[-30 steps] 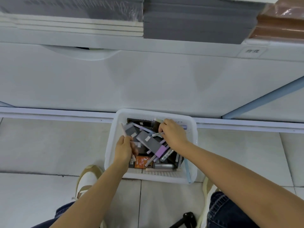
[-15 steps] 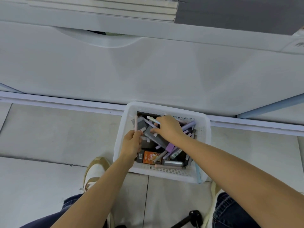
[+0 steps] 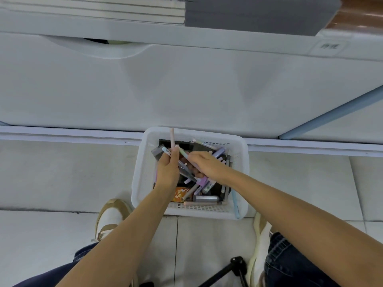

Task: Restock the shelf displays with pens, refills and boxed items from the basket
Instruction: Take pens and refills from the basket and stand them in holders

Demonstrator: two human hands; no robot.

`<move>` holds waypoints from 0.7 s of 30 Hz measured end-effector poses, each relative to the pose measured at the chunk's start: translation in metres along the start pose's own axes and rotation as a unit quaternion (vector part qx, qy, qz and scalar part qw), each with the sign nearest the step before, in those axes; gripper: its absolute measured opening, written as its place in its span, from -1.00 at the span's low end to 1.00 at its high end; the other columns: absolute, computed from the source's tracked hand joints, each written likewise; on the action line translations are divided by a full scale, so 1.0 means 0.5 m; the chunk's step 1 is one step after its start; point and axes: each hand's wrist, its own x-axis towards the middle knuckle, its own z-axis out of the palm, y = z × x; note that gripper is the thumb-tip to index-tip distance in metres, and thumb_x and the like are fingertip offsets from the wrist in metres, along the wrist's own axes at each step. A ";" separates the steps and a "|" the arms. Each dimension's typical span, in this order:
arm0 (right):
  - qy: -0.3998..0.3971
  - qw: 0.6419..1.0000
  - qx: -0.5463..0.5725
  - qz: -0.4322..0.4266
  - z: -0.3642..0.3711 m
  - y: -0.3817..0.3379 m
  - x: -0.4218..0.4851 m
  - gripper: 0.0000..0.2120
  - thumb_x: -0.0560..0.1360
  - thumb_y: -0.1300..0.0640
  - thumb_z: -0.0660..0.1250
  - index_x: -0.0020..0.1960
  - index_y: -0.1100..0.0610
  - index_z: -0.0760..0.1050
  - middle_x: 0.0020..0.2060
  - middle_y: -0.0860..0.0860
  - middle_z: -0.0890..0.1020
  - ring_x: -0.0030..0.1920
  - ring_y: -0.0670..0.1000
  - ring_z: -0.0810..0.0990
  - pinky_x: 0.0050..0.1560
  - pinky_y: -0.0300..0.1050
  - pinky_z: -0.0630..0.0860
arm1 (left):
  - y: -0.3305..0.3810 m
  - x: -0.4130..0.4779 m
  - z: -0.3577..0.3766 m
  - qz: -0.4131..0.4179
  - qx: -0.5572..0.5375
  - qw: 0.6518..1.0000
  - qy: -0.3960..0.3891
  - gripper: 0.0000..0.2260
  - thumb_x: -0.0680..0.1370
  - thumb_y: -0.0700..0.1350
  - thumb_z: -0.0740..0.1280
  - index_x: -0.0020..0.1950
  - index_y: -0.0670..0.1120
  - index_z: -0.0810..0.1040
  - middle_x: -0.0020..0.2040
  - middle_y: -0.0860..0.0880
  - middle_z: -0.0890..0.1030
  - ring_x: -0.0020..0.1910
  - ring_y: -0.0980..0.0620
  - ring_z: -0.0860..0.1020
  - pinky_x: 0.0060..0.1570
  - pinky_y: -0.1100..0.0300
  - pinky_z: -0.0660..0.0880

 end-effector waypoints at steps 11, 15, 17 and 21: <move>0.207 0.970 0.098 -0.086 -0.031 -0.004 -0.030 -0.87 0.51 0.21 0.41 0.05 0.18 0.64 -0.12 0.04 0.72 -0.12 -0.07 0.70 -0.05 -0.23 0.62 | 0.006 -0.026 0.034 -0.033 -0.025 0.995 -0.089 -0.67 0.70 -0.02 0.04 0.05 -0.20 0.50 -0.20 -0.10 0.65 -0.25 -0.04 0.62 -0.21 0.13 0.61; 0.222 0.968 -0.019 -0.114 -0.038 0.025 -0.053 -0.83 0.52 0.11 0.40 0.07 0.12 0.66 -0.10 -0.09 0.69 -0.12 -0.27 0.62 -0.01 -0.39 0.52 | -0.017 -0.035 0.040 0.015 0.037 0.990 -0.138 -0.72 0.69 0.01 0.04 0.07 -0.17 0.40 -0.41 -0.01 0.35 -0.49 0.09 0.27 -0.57 0.31 0.27; 0.252 0.954 -0.112 -0.116 -0.055 0.050 -0.071 -0.83 0.55 0.13 0.35 0.09 0.12 0.64 -0.05 -0.07 0.66 -0.15 -0.29 0.58 -0.03 -0.40 0.48 | -0.027 -0.036 0.034 0.041 0.086 0.985 -0.146 -0.69 0.66 0.08 0.10 0.01 -0.15 0.43 -0.42 0.05 0.36 -0.49 0.12 0.28 -0.55 0.35 0.26; 0.160 0.934 -0.313 -0.061 -0.064 0.107 -0.099 -0.70 0.49 0.24 0.37 0.22 0.14 0.54 0.14 0.08 0.58 0.08 0.04 0.55 0.08 -0.05 0.51 | -0.048 -0.023 0.036 0.101 0.362 0.908 -0.188 -0.69 0.52 0.24 0.31 -0.10 -0.01 0.49 -0.32 0.08 0.50 -0.33 0.12 0.50 -0.36 0.24 0.40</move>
